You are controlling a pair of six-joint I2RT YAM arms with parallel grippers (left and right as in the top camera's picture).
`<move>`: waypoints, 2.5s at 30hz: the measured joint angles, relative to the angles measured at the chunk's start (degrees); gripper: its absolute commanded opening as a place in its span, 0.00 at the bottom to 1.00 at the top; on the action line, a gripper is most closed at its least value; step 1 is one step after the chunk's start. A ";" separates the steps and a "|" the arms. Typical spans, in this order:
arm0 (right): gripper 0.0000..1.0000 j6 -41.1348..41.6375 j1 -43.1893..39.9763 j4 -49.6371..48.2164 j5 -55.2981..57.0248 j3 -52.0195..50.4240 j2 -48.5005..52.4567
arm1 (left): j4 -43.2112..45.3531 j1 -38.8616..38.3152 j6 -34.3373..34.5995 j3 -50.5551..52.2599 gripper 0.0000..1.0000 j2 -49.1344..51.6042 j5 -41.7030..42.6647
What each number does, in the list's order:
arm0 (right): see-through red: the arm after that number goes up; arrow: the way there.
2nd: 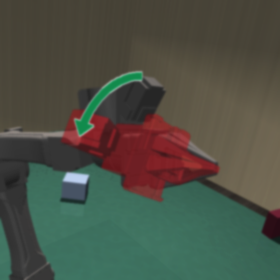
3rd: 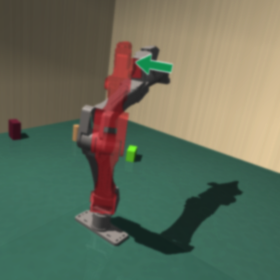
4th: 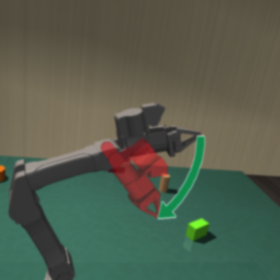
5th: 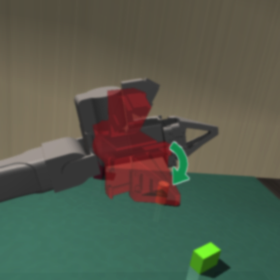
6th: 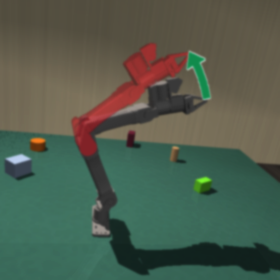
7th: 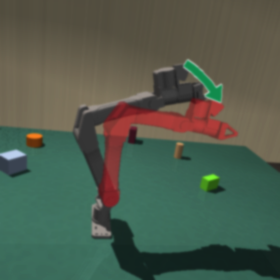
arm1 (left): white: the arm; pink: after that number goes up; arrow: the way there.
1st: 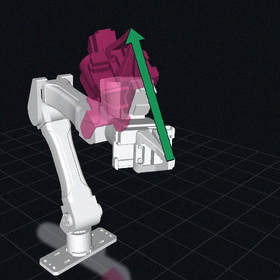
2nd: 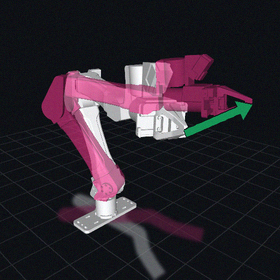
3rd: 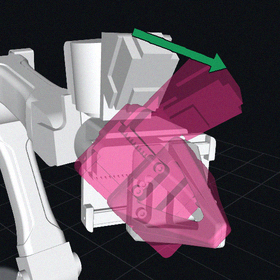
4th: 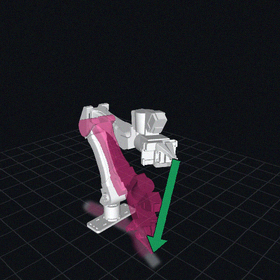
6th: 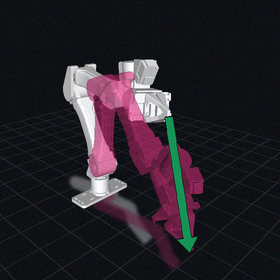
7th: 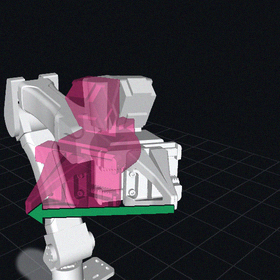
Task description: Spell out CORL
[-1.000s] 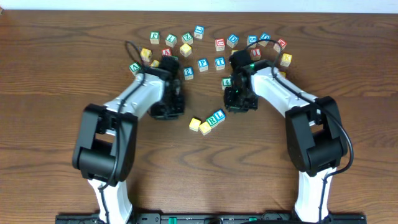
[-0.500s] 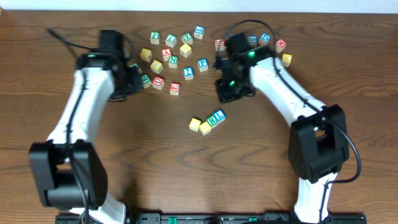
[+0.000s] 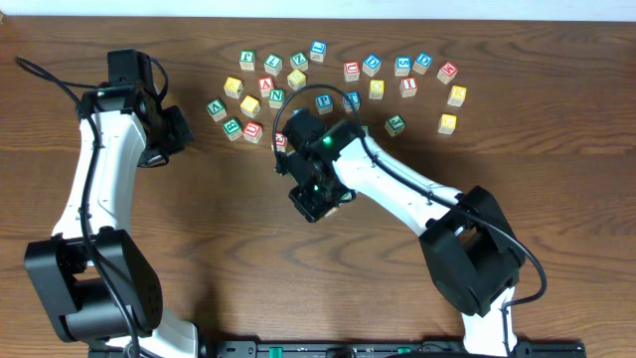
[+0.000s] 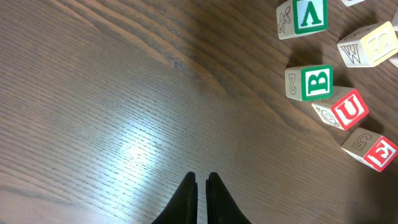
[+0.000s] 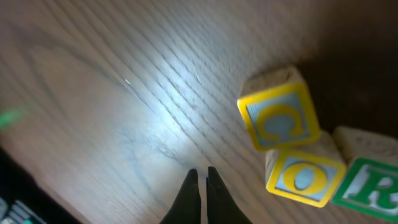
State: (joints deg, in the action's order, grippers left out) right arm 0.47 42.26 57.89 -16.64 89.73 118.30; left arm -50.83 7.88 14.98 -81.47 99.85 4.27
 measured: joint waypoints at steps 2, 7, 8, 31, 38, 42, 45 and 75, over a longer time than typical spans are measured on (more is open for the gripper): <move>0.01 0.35 0.09 0.07 1.14 -1.11 0.00 | 0.00 0.00 0.00 0.00 0.08 0.02 0.00; 0.01 1.75 -0.04 -0.26 4.35 -2.62 0.00 | -0.02 0.00 0.00 0.00 0.08 0.00 0.00; 0.01 2.03 -0.07 -0.50 4.85 -2.64 0.00 | -0.02 0.00 0.02 0.00 0.08 0.00 0.00; 0.01 11.63 -2.23 -5.75 11.82 -2.71 0.20 | -0.02 0.00 0.02 0.00 0.08 0.00 0.00; 0.01 16.44 -3.28 -7.69 14.38 -2.71 0.24 | -0.02 0.00 0.02 0.00 0.08 0.02 0.04; 0.01 18.38 -3.52 -8.07 15.80 -2.71 0.26 | -0.02 0.00 0.02 0.00 0.08 0.02 0.04; 0.01 20.24 -3.56 -8.09 17.33 -2.71 0.26 | -0.02 0.00 0.02 0.00 0.08 0.02 0.04; 0.01 30.82 -6.47 -11.89 23.28 -2.73 0.42 | 0.33 -0.24 1.51 0.00 0.08 0.02 0.04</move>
State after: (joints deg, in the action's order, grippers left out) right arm 31.29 35.79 46.00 6.63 87.00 118.72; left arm -50.50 7.64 16.49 -81.47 99.88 4.32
